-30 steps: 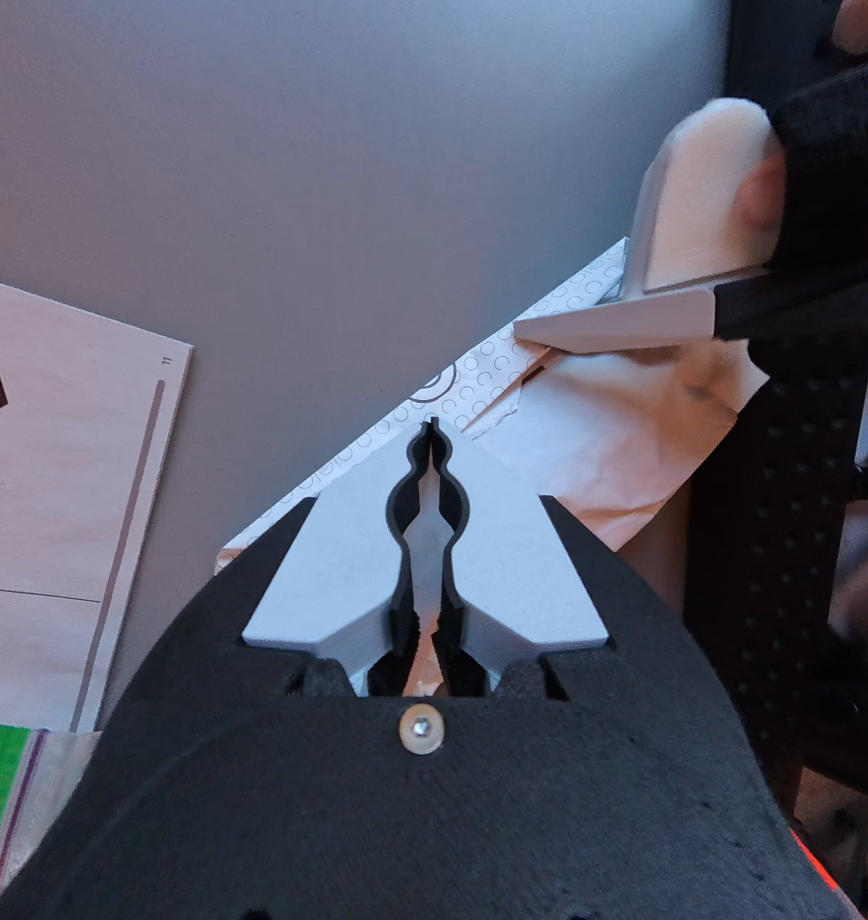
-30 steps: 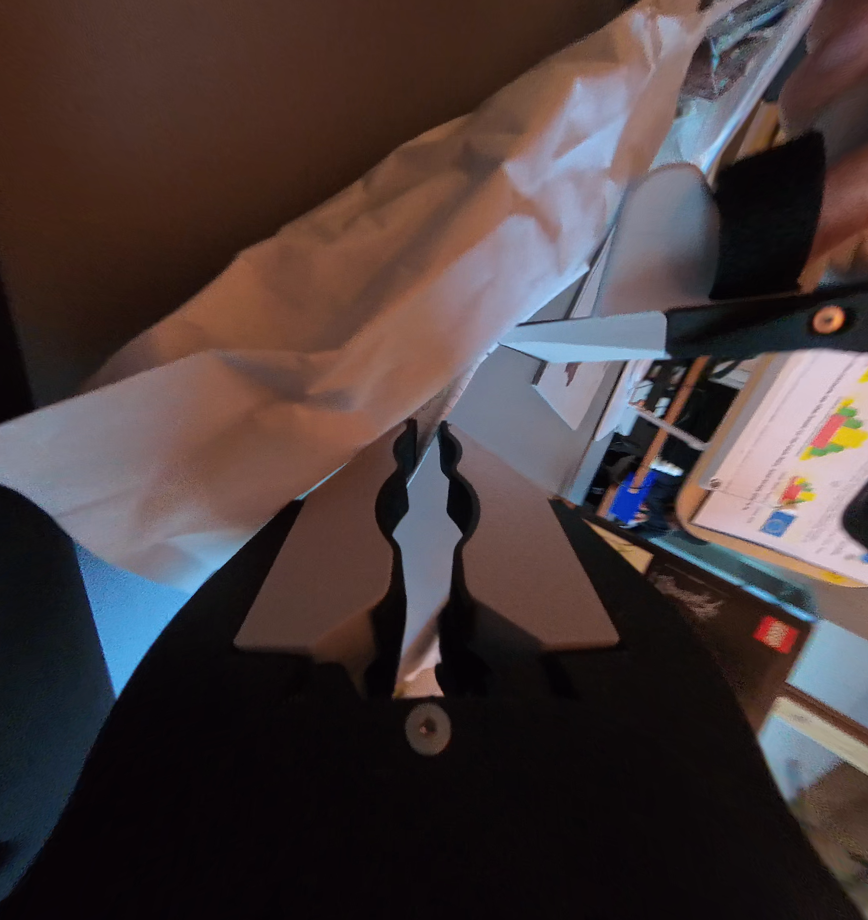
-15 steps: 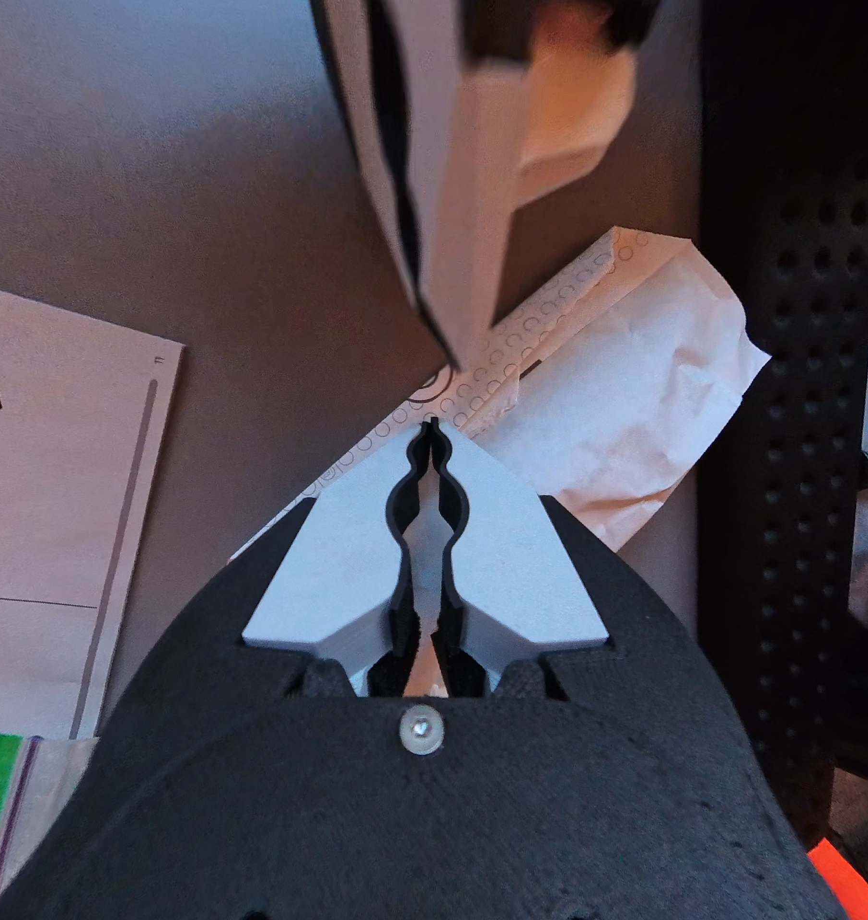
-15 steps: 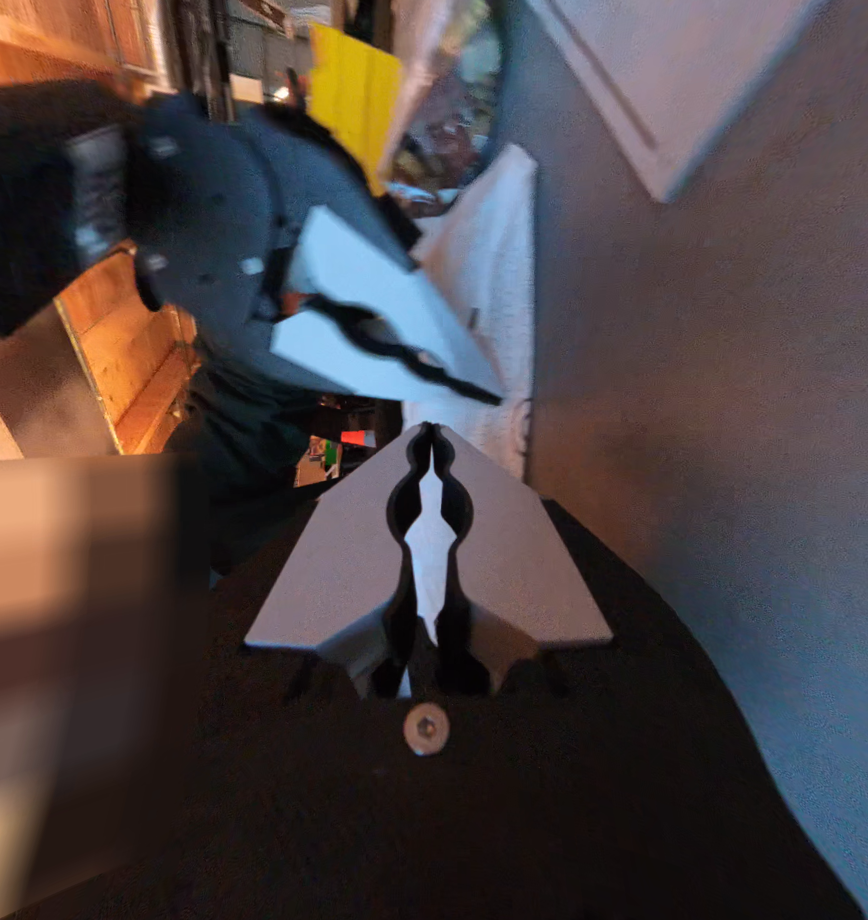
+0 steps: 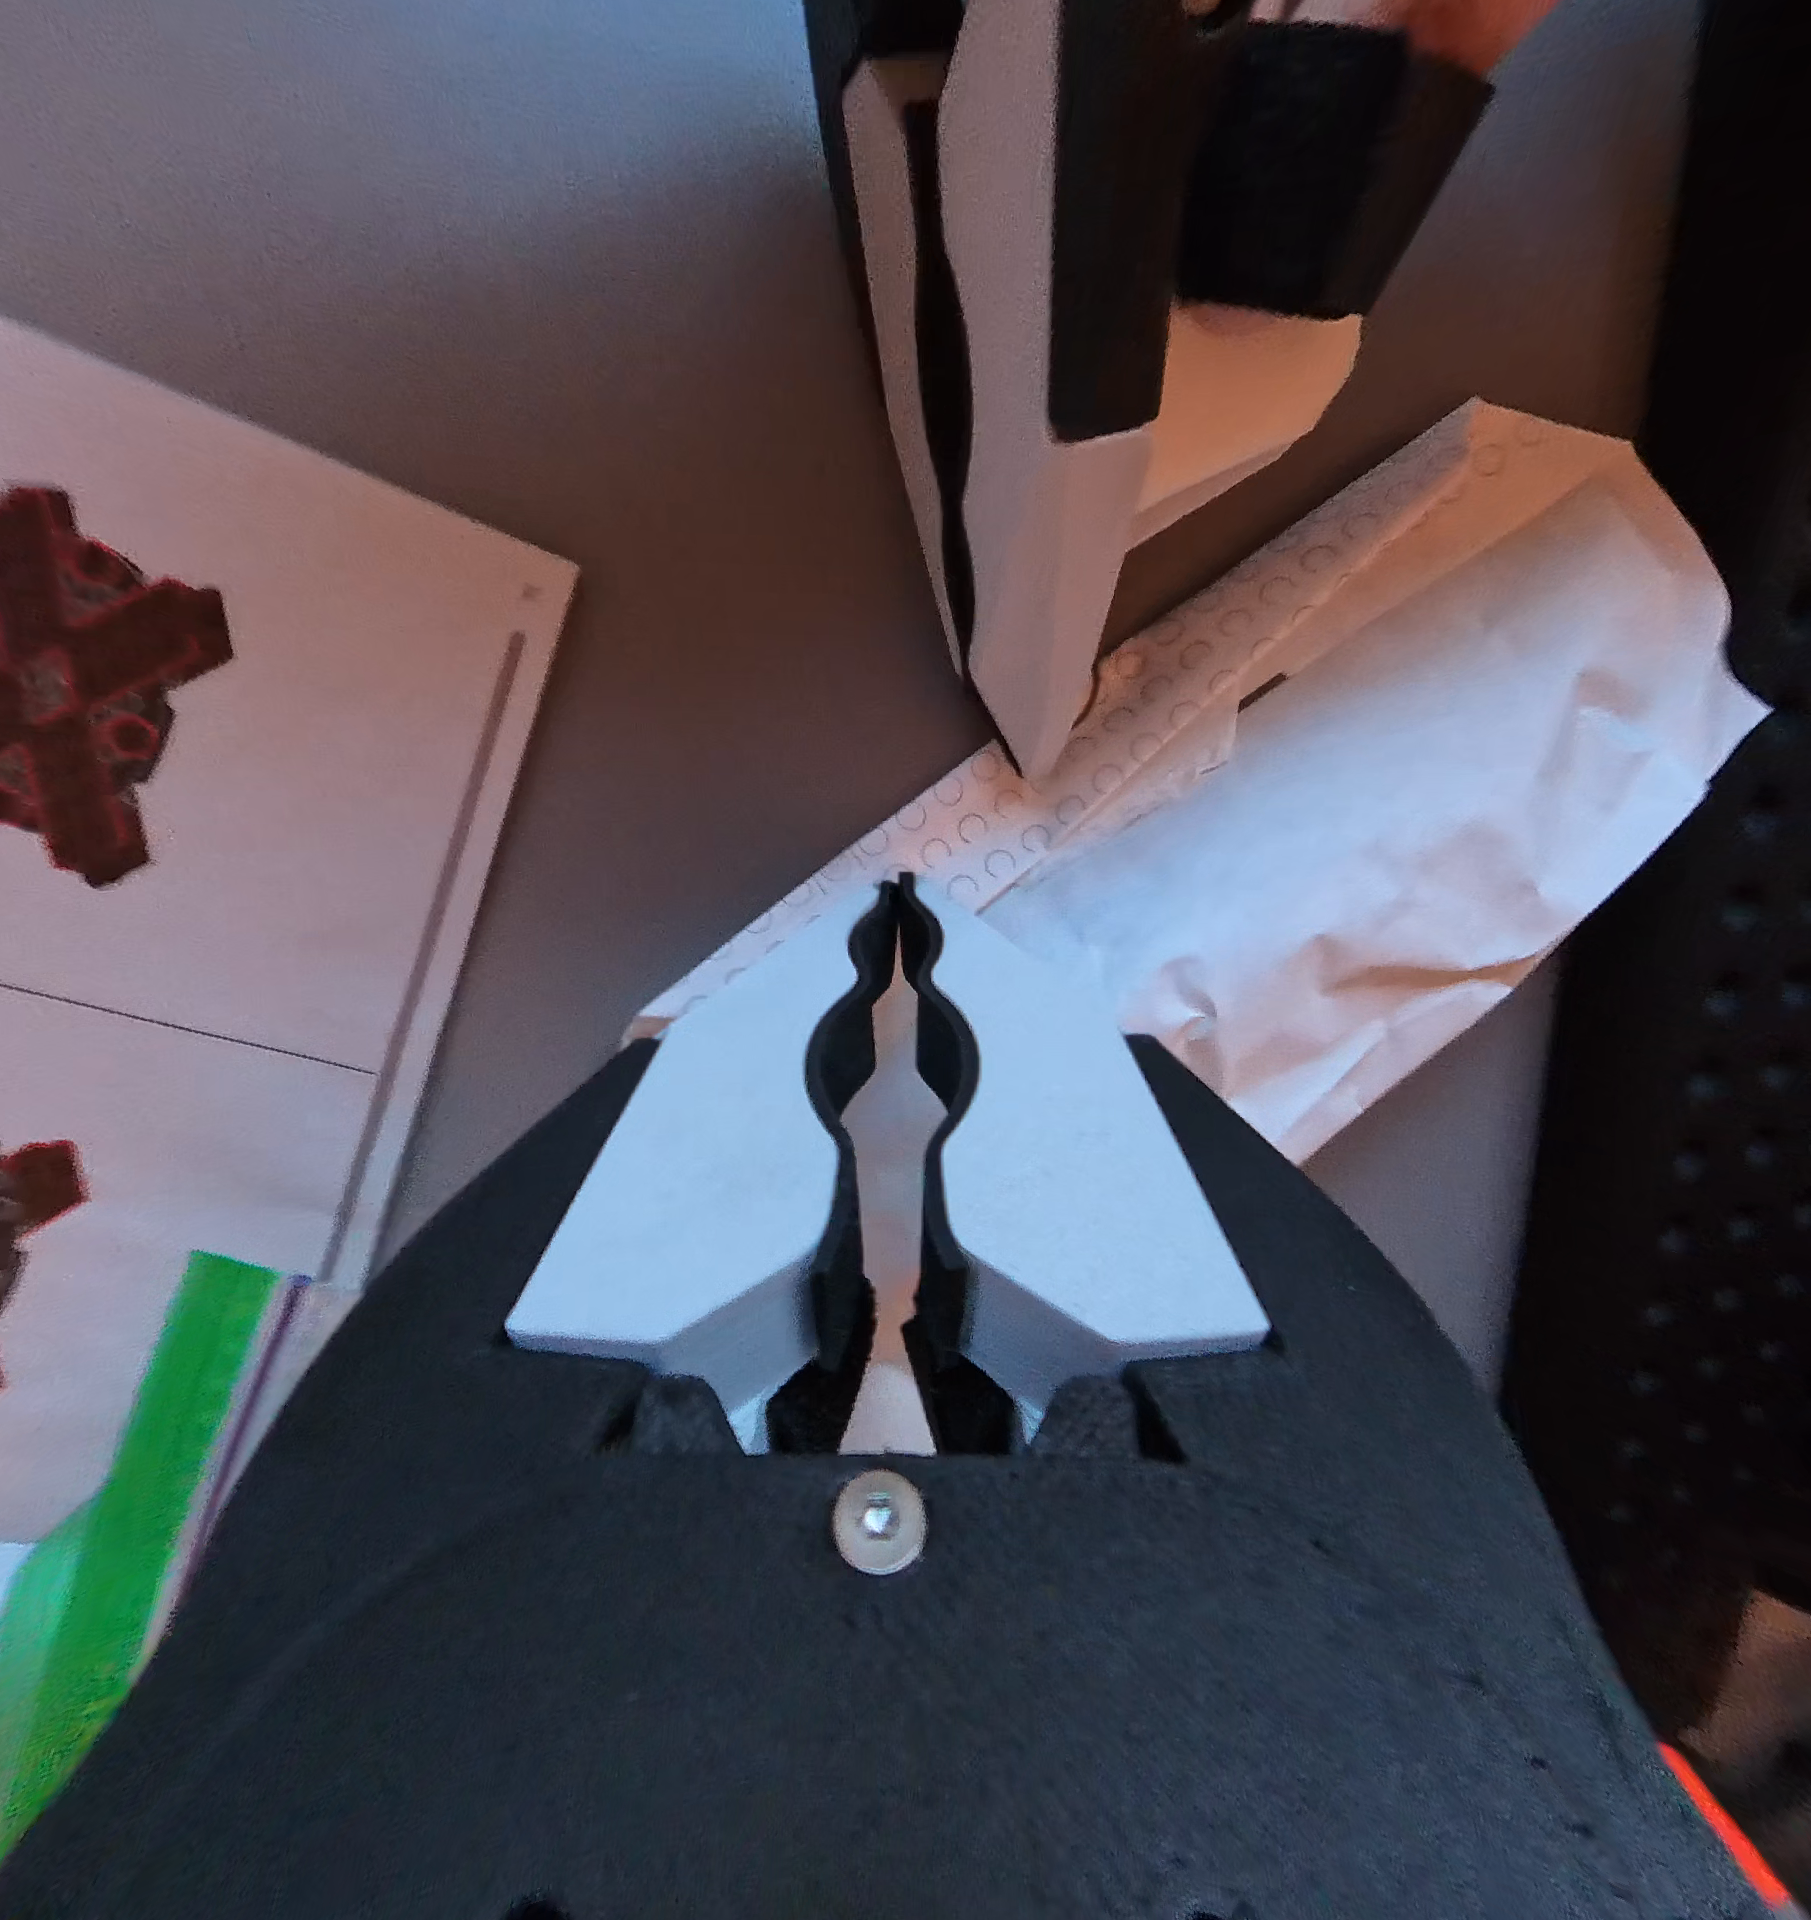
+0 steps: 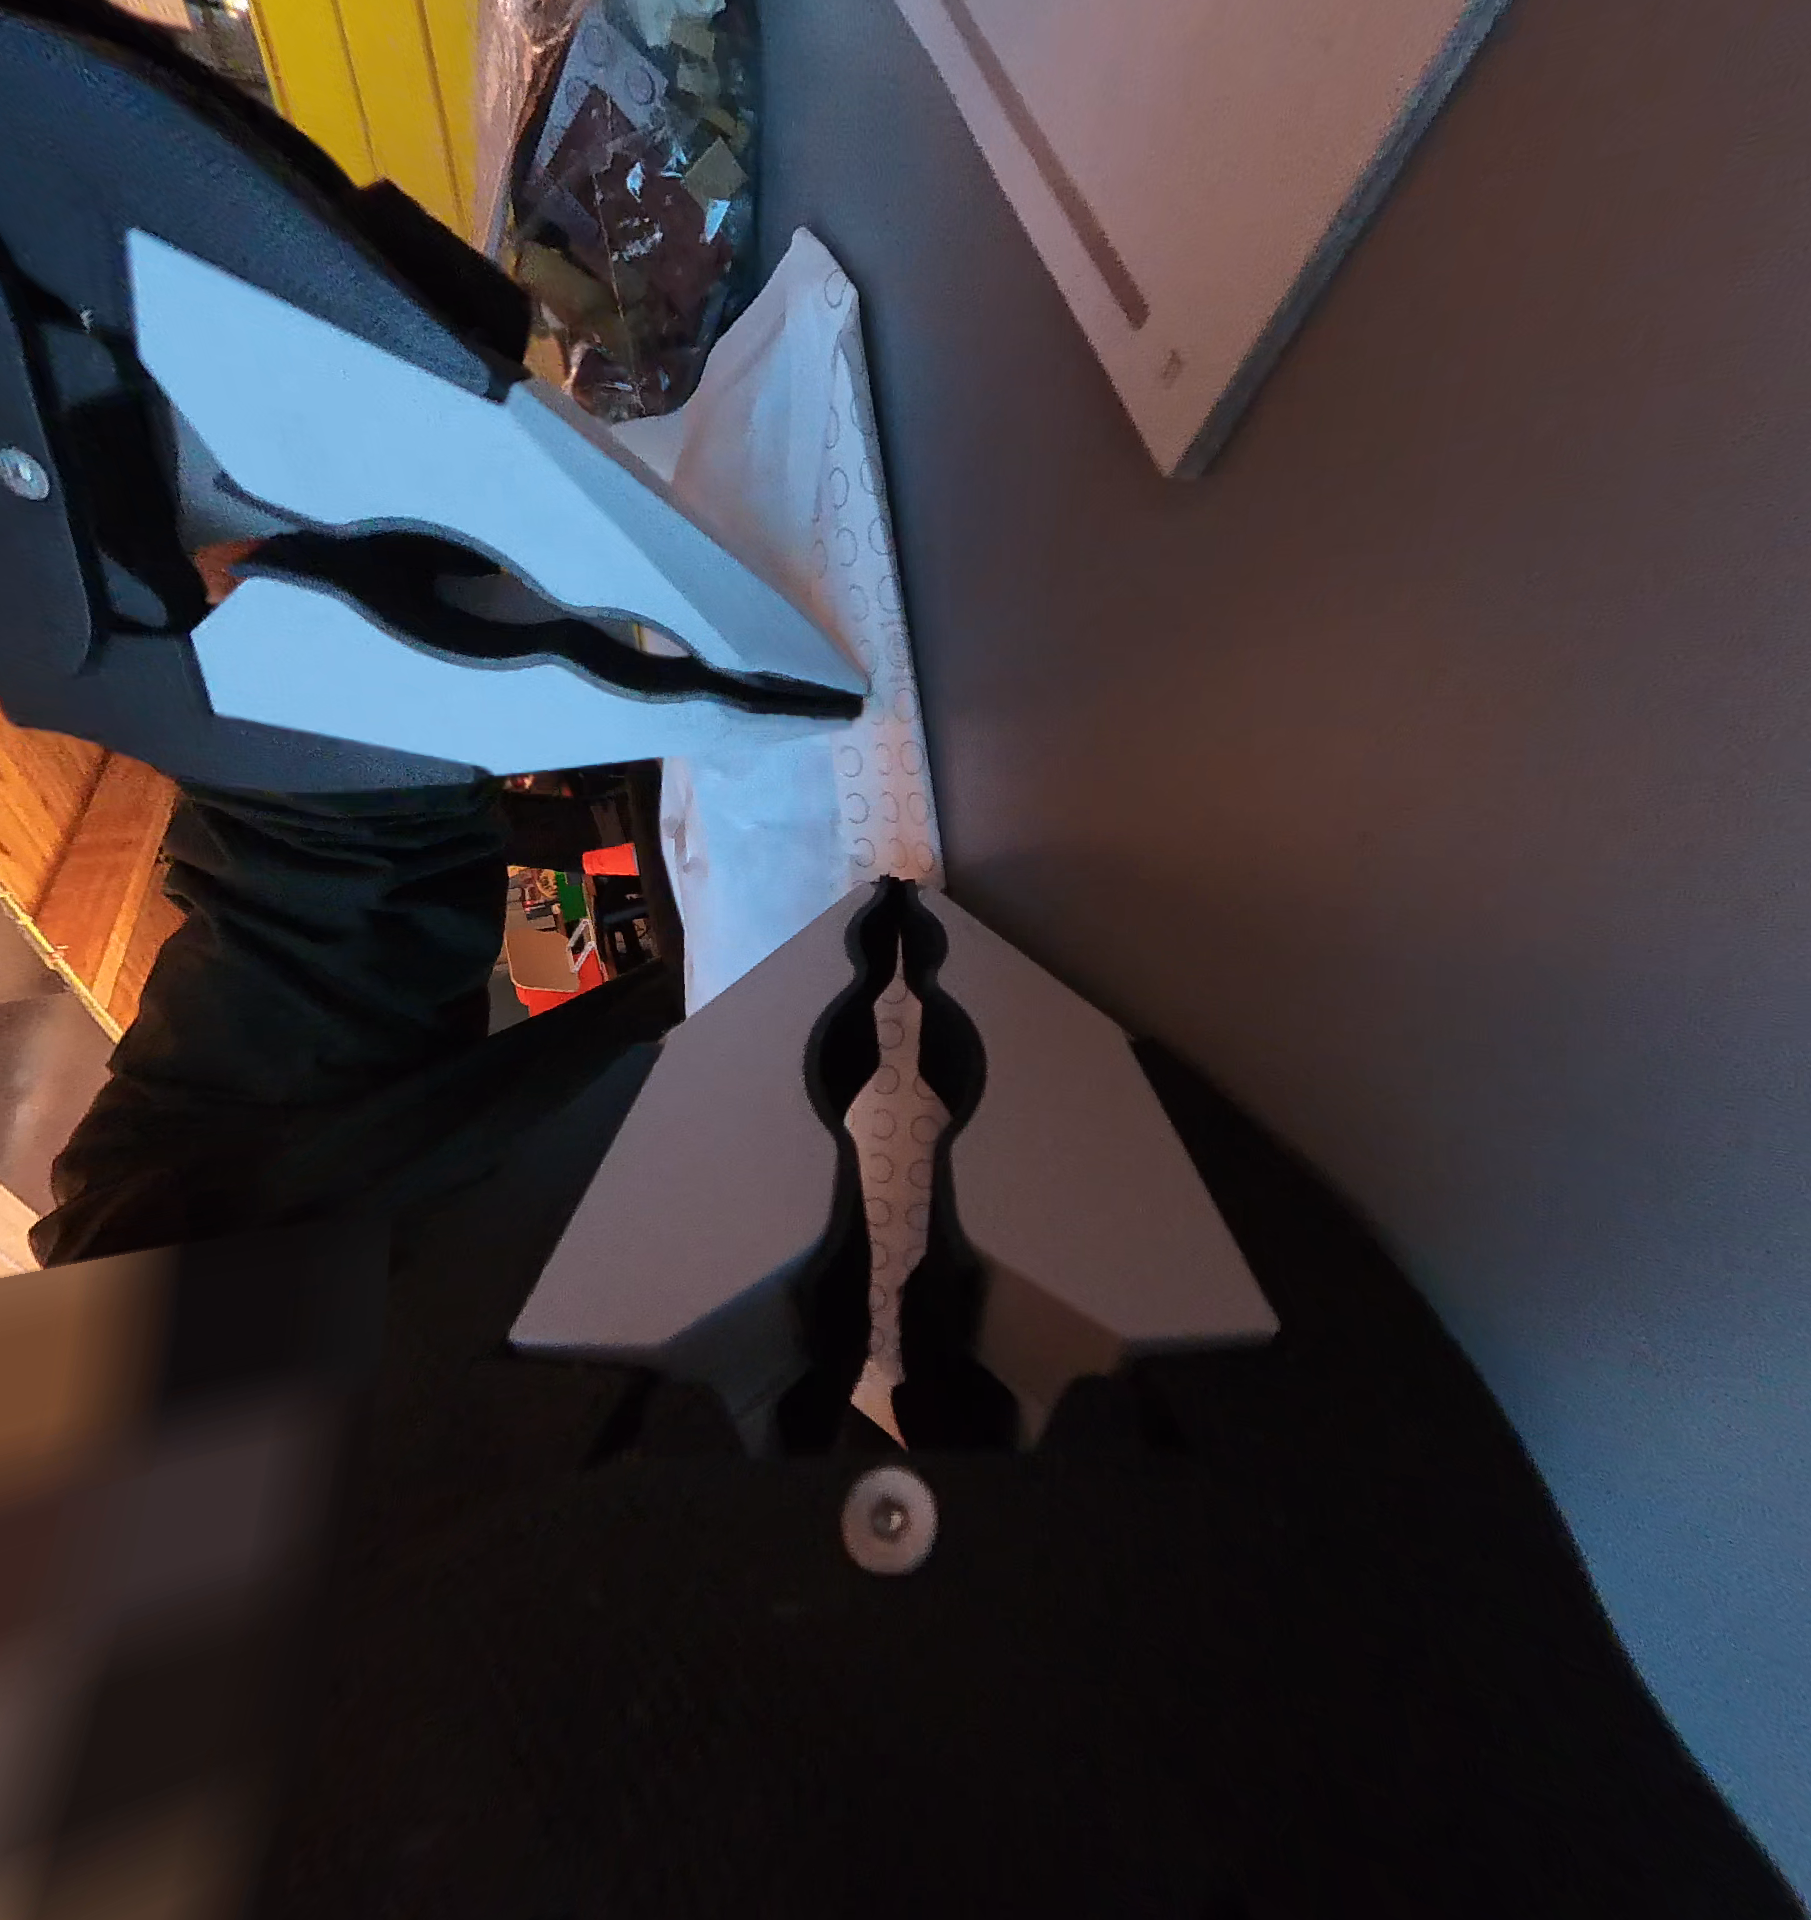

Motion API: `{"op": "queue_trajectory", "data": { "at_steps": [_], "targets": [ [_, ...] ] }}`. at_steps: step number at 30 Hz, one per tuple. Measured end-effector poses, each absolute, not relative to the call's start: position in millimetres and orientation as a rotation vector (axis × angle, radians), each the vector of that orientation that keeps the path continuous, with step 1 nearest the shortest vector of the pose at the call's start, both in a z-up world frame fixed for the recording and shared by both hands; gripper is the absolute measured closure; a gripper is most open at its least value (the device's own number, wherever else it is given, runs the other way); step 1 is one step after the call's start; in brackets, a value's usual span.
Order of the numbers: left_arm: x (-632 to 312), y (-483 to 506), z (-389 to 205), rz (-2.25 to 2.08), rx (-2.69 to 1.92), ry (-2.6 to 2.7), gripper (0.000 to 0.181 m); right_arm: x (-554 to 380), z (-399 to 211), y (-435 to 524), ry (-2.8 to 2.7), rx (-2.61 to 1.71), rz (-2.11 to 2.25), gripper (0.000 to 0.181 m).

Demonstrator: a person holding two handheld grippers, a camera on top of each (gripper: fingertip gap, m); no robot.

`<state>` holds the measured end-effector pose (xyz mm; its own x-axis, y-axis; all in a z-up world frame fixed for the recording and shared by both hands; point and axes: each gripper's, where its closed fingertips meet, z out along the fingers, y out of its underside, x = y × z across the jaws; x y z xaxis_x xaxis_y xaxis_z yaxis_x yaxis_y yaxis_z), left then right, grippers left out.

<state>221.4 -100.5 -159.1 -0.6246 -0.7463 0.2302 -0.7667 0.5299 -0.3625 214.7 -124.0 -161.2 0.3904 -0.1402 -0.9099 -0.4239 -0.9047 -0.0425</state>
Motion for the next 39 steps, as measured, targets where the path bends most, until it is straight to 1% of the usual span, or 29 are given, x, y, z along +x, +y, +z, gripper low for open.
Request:
{"op": "queue_trajectory", "data": {
  "at_steps": [8, 11, 21, 39],
  "targets": [
    [219, -104, -162, 0.684, 1.392, -2.562, 0.181, 215, -160, -117, 0.524, -2.375, 1.515, 0.181],
    [218, -104, -163, 0.655, 1.382, -2.584, 0.181, 210, -158, -115, 0.553, -2.337, 1.605, 0.181],
    [216, -106, -164, 0.631, 1.389, -2.597, 0.181, 206, -161, -138, 0.55, -2.428, 1.64, 0.18],
    [214, -111, -165, 0.635, 1.394, -2.597, 0.181, 199, -160, -164, 0.596, -2.392, 1.637, 0.18]
  ]
}}
